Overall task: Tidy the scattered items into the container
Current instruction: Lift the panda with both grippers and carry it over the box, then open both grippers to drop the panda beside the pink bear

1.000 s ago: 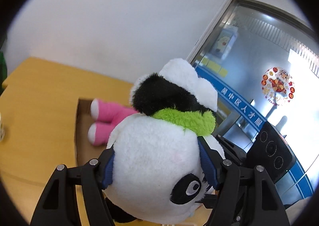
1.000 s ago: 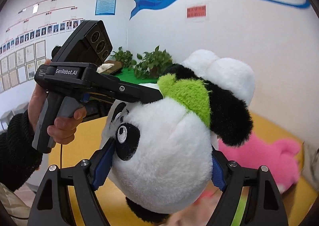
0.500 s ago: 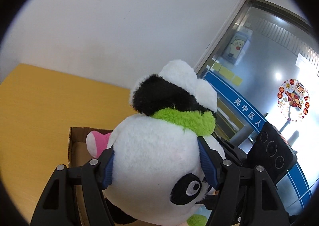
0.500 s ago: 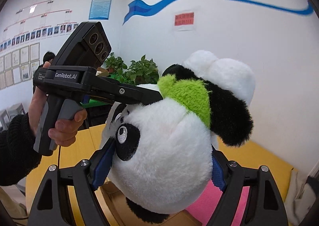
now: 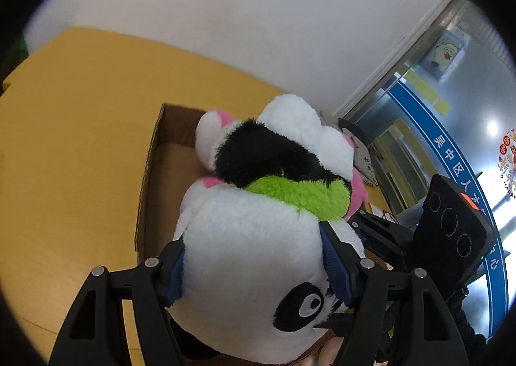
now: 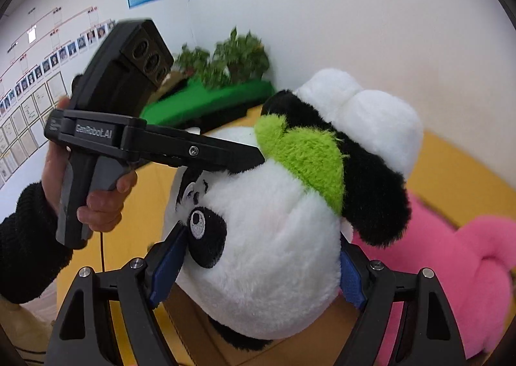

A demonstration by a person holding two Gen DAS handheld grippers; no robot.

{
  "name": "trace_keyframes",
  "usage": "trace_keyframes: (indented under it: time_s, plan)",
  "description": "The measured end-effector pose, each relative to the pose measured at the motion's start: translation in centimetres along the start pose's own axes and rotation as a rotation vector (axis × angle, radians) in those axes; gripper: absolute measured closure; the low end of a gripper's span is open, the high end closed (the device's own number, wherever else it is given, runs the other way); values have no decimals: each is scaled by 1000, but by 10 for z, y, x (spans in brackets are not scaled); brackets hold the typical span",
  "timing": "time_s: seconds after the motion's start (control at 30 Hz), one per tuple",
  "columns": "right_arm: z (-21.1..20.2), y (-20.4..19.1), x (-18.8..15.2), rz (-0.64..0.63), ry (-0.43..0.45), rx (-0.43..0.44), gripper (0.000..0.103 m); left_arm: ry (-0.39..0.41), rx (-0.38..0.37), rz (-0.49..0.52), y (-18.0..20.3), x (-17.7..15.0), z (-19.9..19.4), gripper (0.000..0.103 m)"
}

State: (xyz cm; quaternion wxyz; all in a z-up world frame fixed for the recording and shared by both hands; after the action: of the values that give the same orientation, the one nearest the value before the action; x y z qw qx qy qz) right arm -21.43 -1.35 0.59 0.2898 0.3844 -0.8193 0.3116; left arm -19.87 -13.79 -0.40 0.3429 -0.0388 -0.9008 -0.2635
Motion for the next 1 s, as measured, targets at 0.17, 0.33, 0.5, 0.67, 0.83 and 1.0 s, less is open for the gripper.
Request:
trace_keyframes:
  time_s: [0.17,0.33,0.5,0.67,0.83,1.0]
  plan:
    - [37,-3,-29,64,-120,59,17,-63,43,-74,-19,-39,9,33]
    - [53,-11,-44,64,-199,53,17,-48,29,-121,-29,-53,7,33]
    - [59,-7,-35,97,-222,48,15,-39,92,-91,-34,-50,14,30]
    - [64,-4,-38,178,-214,34,6,-12,119,-52,-26,-53,10,22]
    - [36,-6,-40,133,-146,-44,1,48,233,-6,-11,-51,-25,20]
    - [-62,-5,-23,157,196,-222,0,139,303,102,29,-54,-78,20]
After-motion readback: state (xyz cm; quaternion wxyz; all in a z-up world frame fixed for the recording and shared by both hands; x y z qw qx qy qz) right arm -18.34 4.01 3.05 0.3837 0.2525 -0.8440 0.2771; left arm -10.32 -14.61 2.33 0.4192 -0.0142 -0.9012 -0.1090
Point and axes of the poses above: each gripper's, at about its wrist camera, not at the fingertips, and z roughly the way its jaws point, y to its right, x to its top, the point moved 3 cm from there along z, roughly the way its jaws point, and after that the axes turned 10 degrees about z, right-handed, at the moved point
